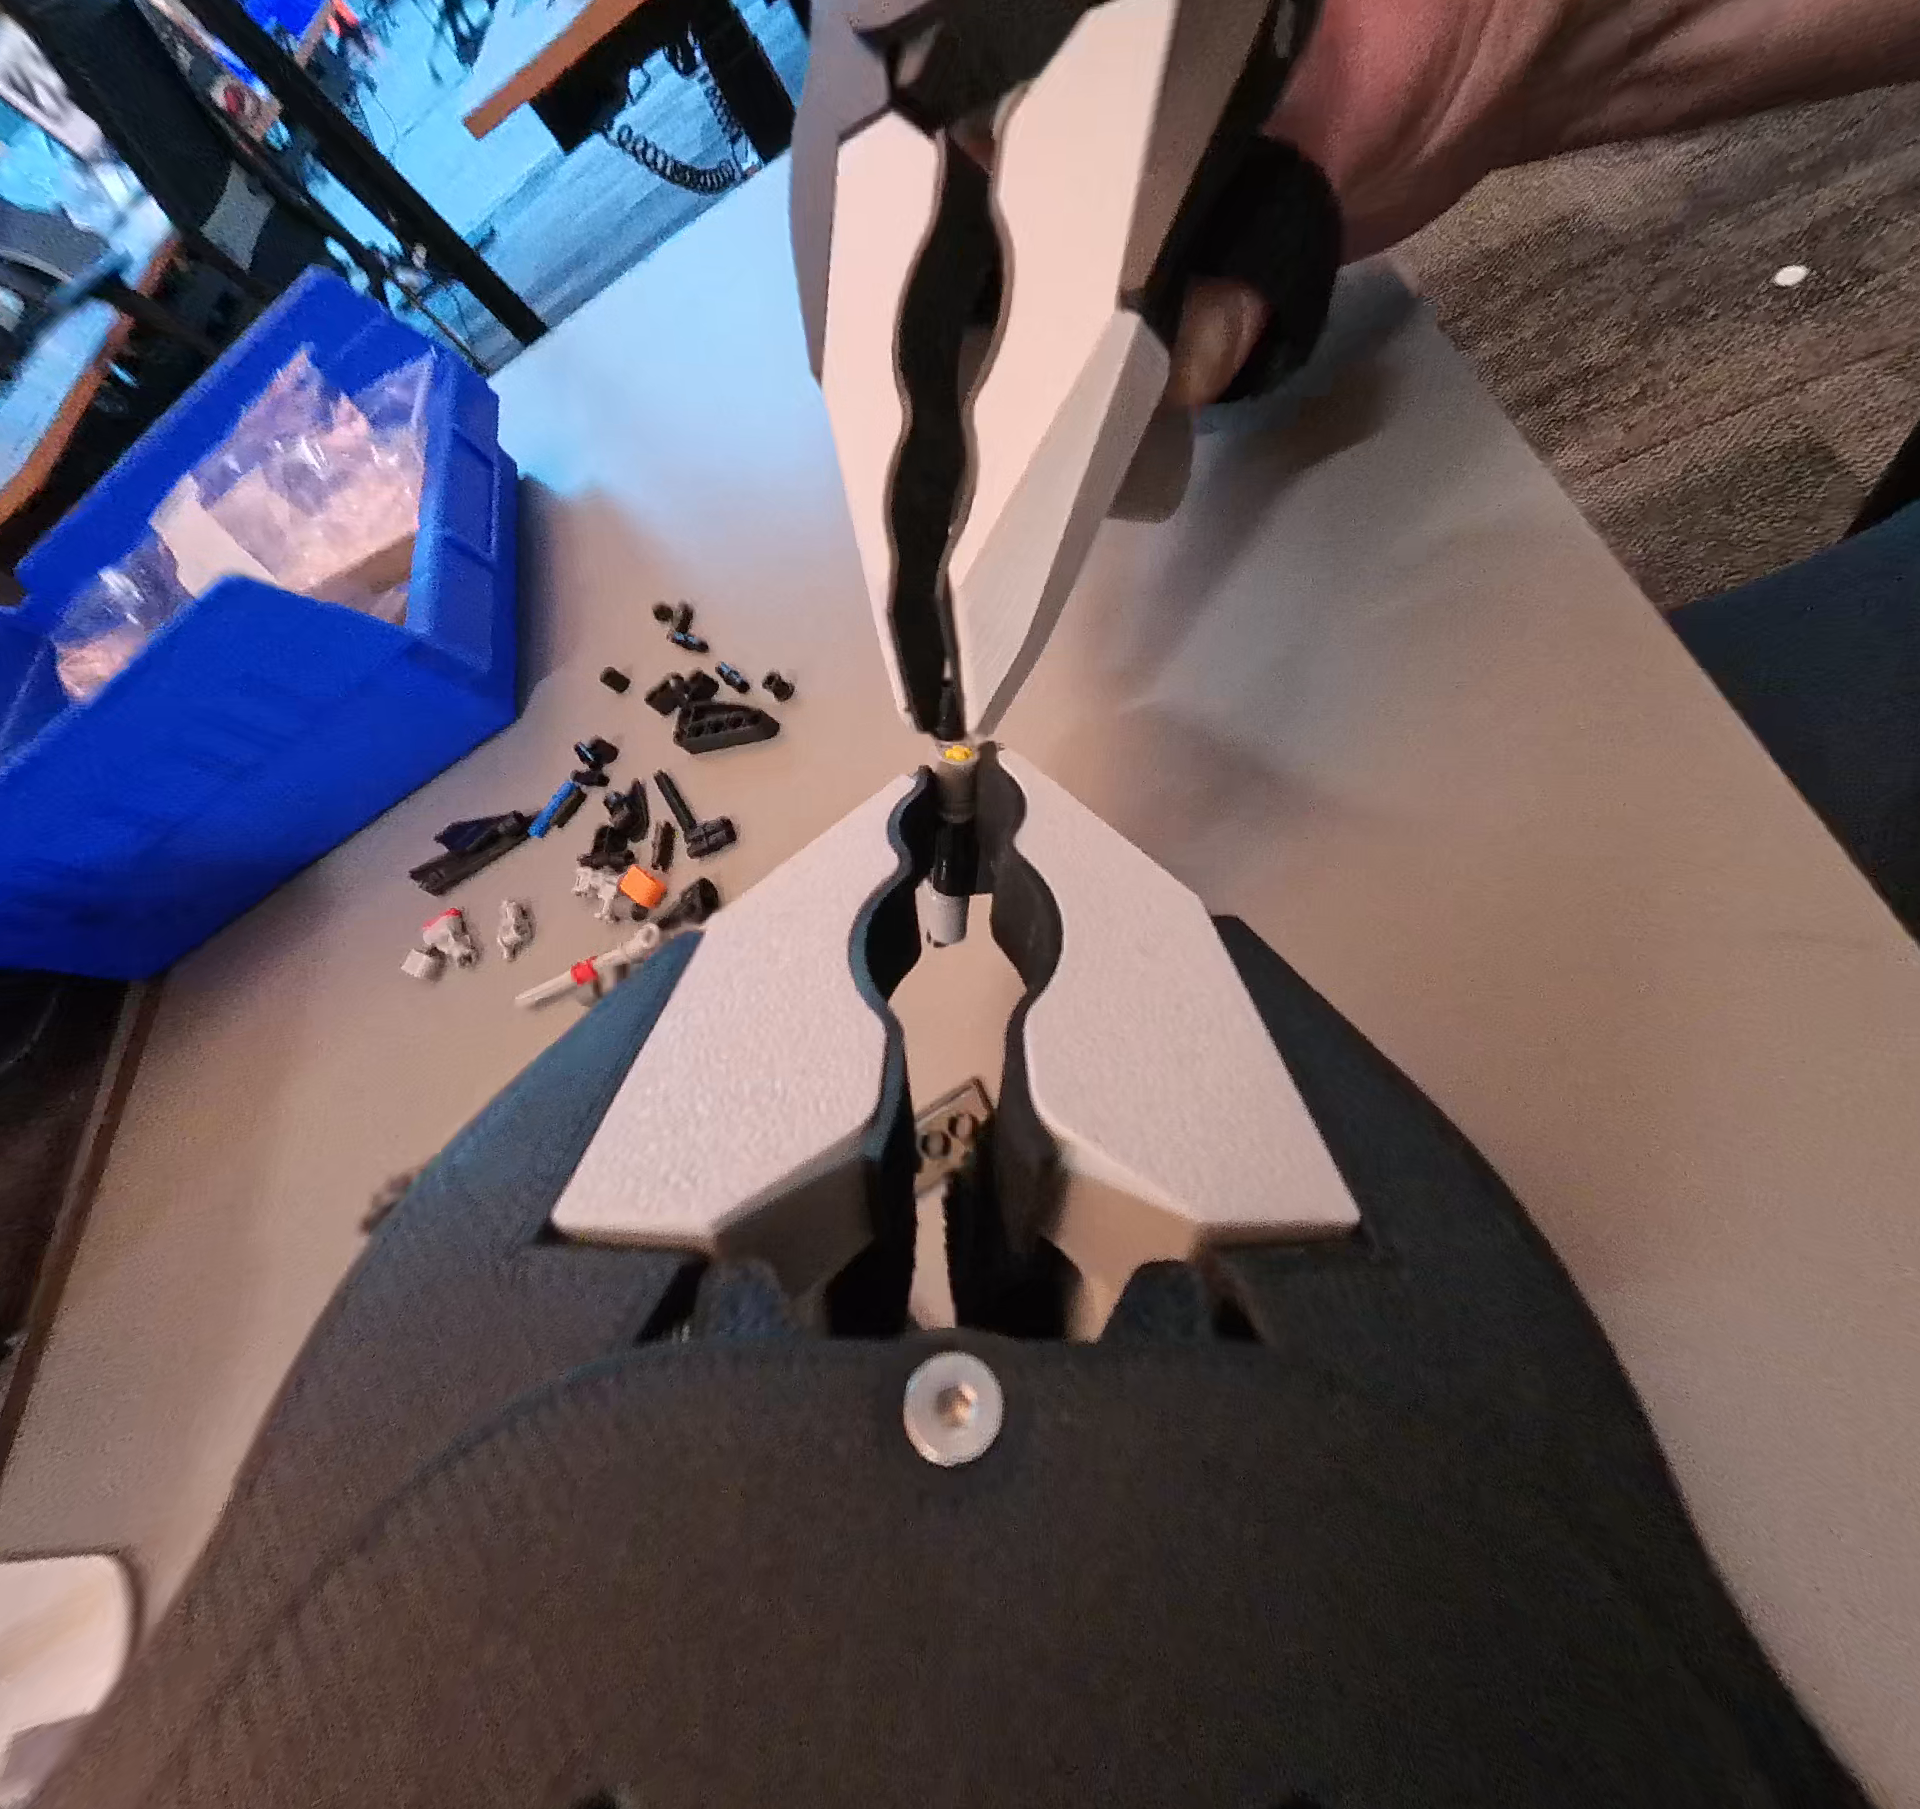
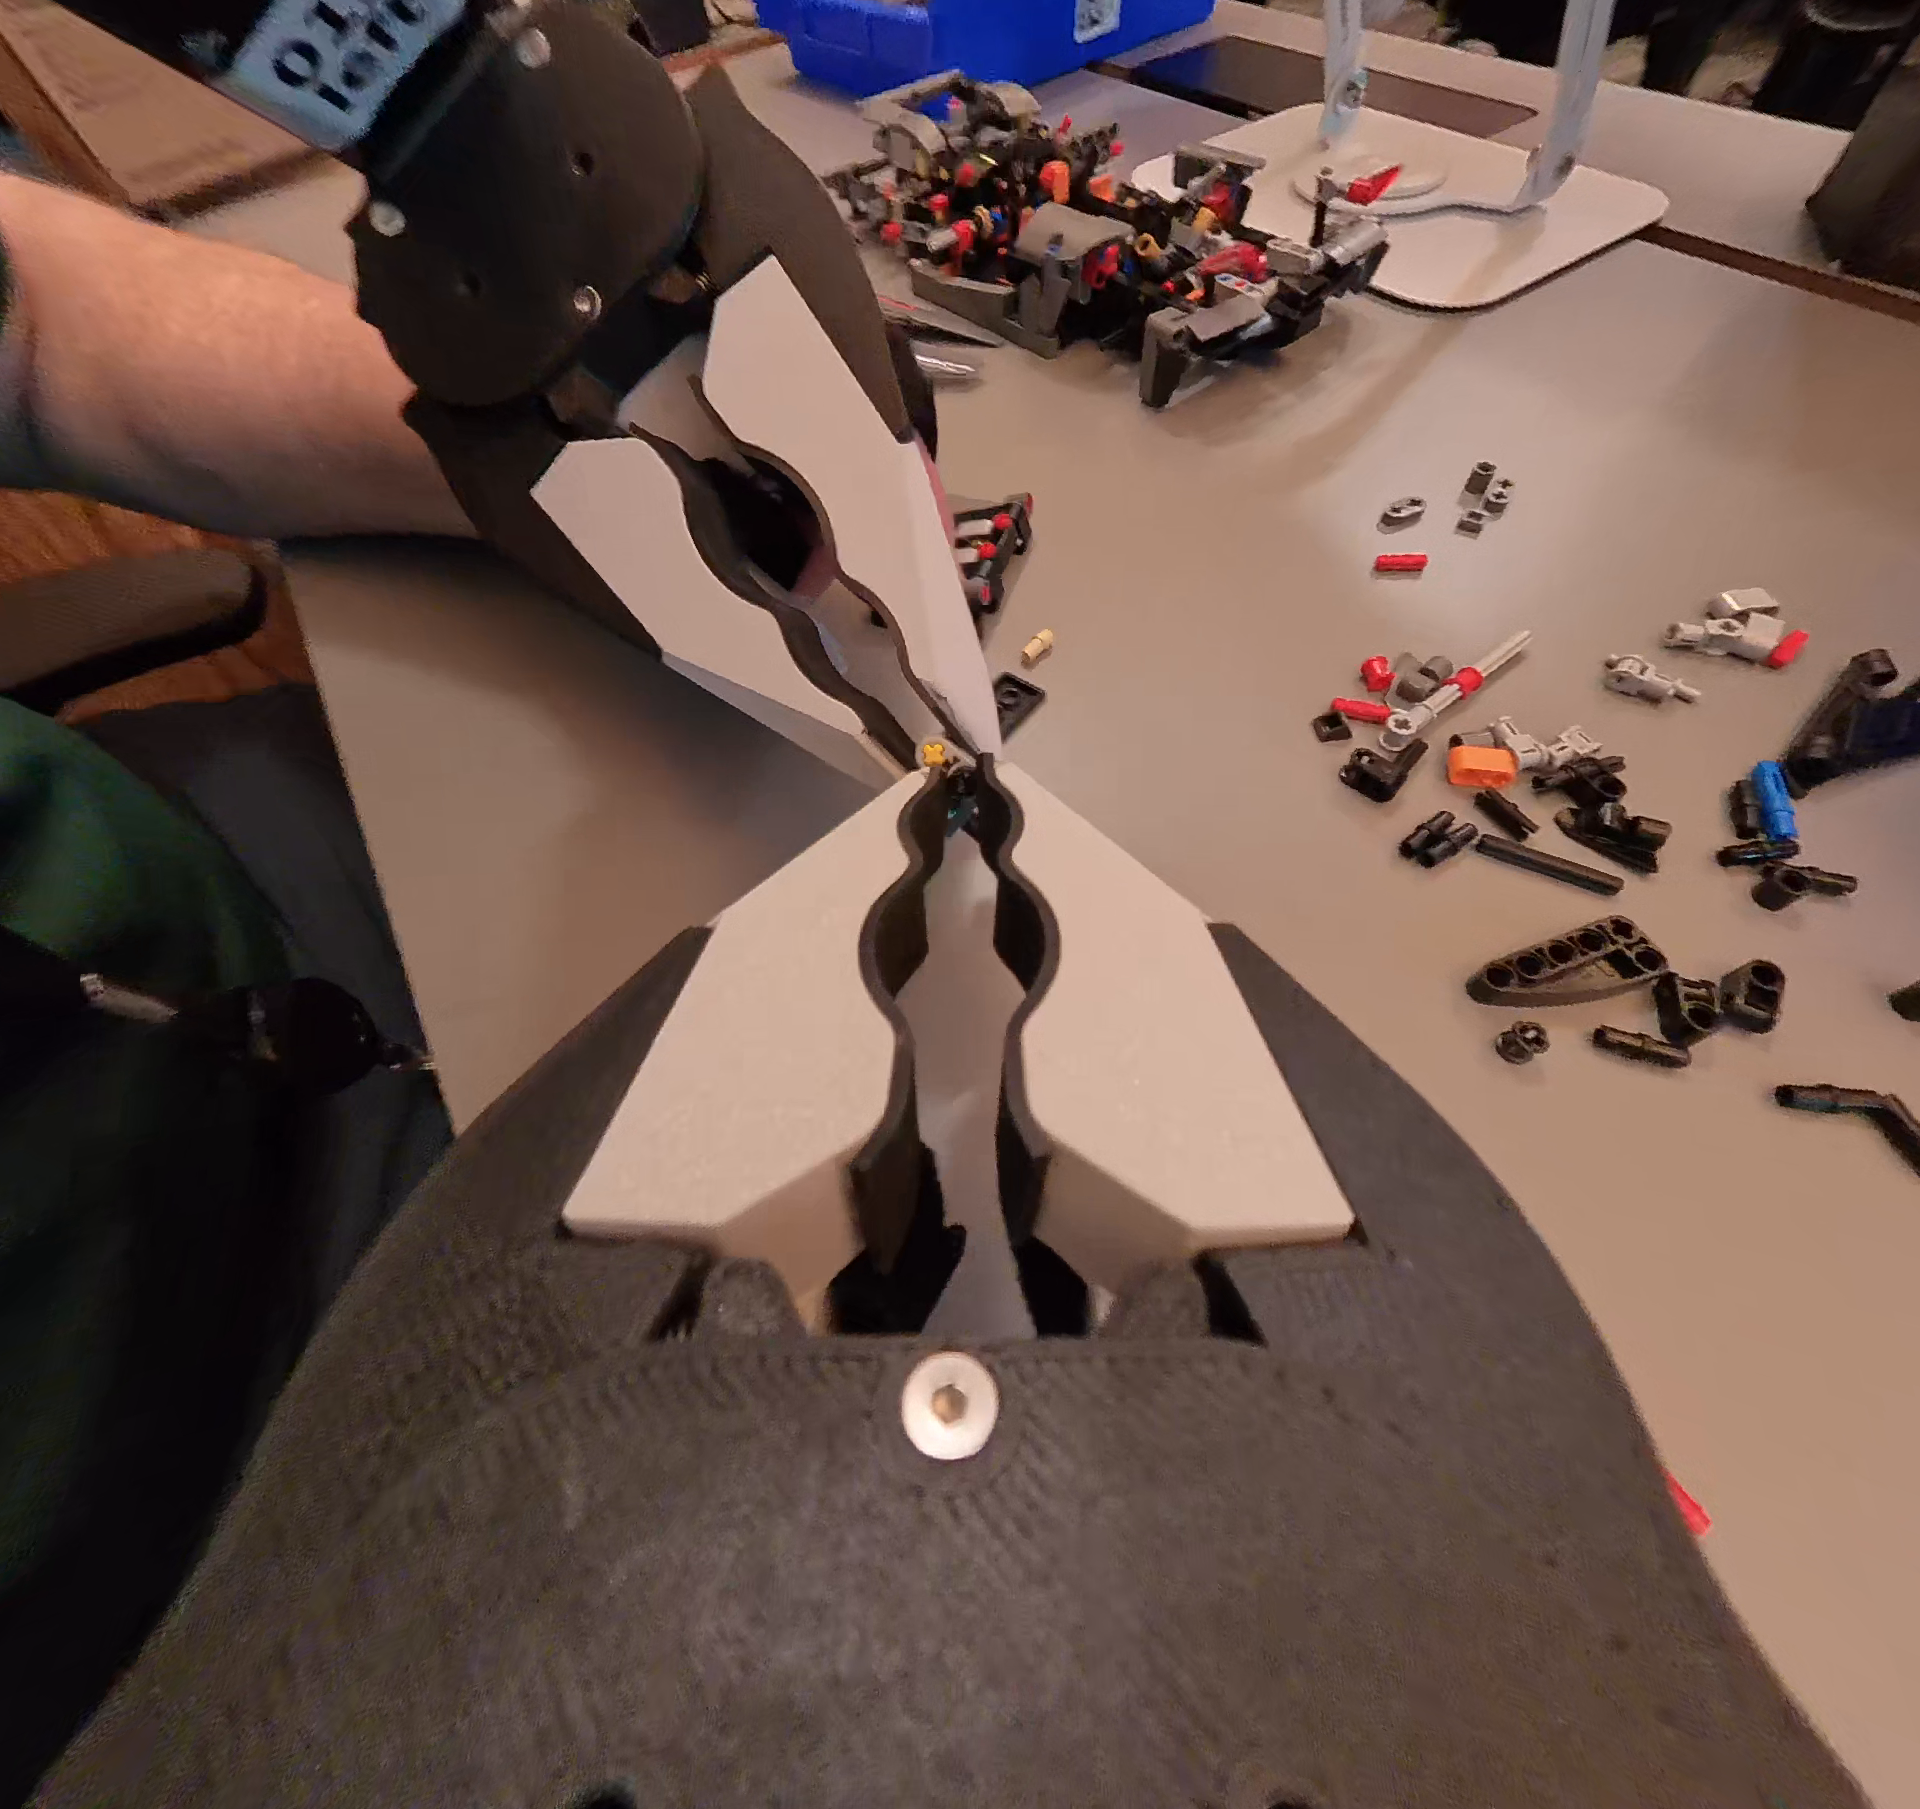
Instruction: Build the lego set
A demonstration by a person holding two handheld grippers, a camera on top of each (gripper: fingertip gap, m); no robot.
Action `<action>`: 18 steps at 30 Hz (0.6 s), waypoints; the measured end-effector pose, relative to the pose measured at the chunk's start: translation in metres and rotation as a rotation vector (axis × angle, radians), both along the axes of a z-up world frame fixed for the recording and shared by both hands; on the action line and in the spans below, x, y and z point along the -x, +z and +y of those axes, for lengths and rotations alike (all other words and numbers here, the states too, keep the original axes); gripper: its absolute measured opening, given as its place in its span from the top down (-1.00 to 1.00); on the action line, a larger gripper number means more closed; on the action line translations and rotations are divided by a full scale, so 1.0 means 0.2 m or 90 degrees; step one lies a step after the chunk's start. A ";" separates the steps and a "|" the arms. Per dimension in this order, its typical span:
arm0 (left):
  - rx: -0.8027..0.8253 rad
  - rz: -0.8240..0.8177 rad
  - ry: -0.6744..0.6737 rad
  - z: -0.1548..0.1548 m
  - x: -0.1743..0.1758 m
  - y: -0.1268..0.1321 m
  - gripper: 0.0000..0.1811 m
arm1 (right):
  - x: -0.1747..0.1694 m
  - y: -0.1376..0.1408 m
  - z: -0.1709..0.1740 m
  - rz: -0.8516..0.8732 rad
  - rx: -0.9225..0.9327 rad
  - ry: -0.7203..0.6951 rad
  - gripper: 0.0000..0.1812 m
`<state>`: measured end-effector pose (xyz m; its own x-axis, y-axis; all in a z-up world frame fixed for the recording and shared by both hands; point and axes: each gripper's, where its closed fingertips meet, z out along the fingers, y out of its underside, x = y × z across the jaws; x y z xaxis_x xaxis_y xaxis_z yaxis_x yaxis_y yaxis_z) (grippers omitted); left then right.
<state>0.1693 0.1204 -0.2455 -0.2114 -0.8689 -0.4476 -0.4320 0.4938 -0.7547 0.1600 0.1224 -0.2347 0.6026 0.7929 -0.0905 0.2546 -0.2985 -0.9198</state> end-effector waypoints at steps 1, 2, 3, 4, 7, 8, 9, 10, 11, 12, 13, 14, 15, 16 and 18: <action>-0.022 -0.009 -0.012 -0.01 0.00 0.02 0.95 | 0.00 0.02 -0.02 0.013 0.008 0.016 0.93; -0.039 -0.014 -0.027 -0.04 0.00 0.03 0.94 | 0.00 0.04 -0.05 0.028 0.019 0.036 0.89; -0.056 -0.021 -0.035 -0.05 -0.01 0.04 0.94 | -0.01 0.05 -0.06 0.044 0.033 0.048 0.90; -0.070 -0.028 -0.041 -0.06 -0.01 0.06 0.94 | -0.02 0.06 -0.06 0.057 0.047 0.050 0.84; -0.106 -0.046 -0.054 -0.09 -0.01 0.10 0.94 | -0.03 0.08 -0.10 0.118 0.093 0.095 0.79; -0.112 -0.053 -0.058 -0.09 -0.01 0.11 0.94 | -0.03 0.09 -0.11 0.131 0.102 0.105 0.82; -0.116 -0.057 -0.065 -0.11 -0.01 0.12 0.94 | -0.02 0.09 -0.11 0.144 0.111 0.113 0.82; -0.124 -0.059 -0.068 -0.11 -0.01 0.13 0.94 | -0.01 0.10 -0.12 0.160 0.121 0.127 0.82; -0.134 -0.058 -0.069 -0.12 0.00 0.14 0.94 | 0.00 0.11 -0.14 0.175 0.127 0.142 0.84; -0.137 -0.062 -0.071 -0.12 0.00 0.15 0.94 | 0.00 0.12 -0.14 0.187 0.128 0.151 0.86; -0.132 -0.070 -0.075 -0.13 0.00 0.16 0.94 | 0.01 0.14 -0.15 0.204 0.132 0.158 0.86; -0.129 -0.073 -0.078 -0.13 0.00 0.17 0.94 | 0.01 0.15 -0.16 0.222 0.140 0.168 0.85; -0.137 -0.071 -0.079 -0.13 0.00 0.17 0.94 | 0.01 0.16 -0.16 0.238 0.150 0.179 0.83; -0.147 -0.070 -0.082 -0.14 0.00 0.17 0.94 | 0.01 0.17 -0.17 0.254 0.162 0.191 0.80; -0.143 -0.075 -0.088 -0.15 0.00 0.18 0.94 | 0.01 0.18 -0.18 0.278 0.183 0.208 0.78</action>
